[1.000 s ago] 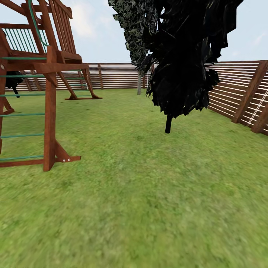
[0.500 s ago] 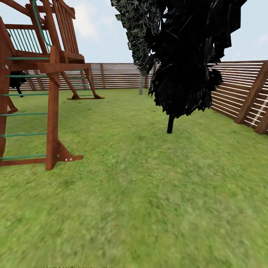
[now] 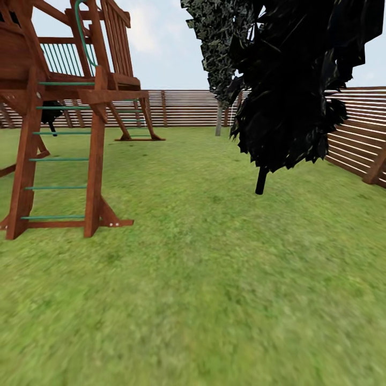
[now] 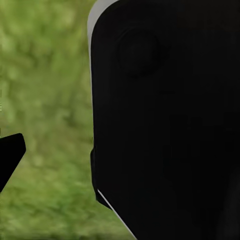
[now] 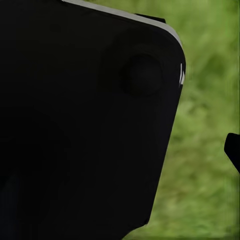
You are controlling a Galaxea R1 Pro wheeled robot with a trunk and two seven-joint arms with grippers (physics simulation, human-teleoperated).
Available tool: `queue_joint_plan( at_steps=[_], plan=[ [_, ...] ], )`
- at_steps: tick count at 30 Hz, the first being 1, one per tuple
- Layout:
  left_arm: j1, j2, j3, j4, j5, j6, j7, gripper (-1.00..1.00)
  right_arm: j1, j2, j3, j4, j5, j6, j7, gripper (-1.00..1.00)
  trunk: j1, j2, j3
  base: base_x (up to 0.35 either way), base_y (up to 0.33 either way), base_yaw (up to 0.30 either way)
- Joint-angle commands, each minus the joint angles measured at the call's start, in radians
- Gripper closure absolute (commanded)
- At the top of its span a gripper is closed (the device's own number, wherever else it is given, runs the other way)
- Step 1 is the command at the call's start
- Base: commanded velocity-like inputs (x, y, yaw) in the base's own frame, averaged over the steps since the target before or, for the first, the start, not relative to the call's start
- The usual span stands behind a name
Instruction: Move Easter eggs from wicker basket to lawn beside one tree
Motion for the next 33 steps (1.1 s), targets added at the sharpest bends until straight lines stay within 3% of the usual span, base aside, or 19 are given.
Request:
queue_joint_plan(
  at_steps=[1,33],
  plan=[
    [0.000,0.000,0.001,-0.001,0.001,0.001,0.000,-1.00,-0.001,0.001,0.003,0.001,0.001,-0.003,-0.001,-1.00,0.000,0.000,-0.001,0.252,0.000,0.008],
    [0.000,0.000,0.000,0.001,0.000,0.001,0.000,-1.00,-0.001,0.003,0.002,0.001,-0.007,-0.003,-0.003,-1.00,0.000,0.000,-0.001,0.319,0.000,0.000]
  ],
)
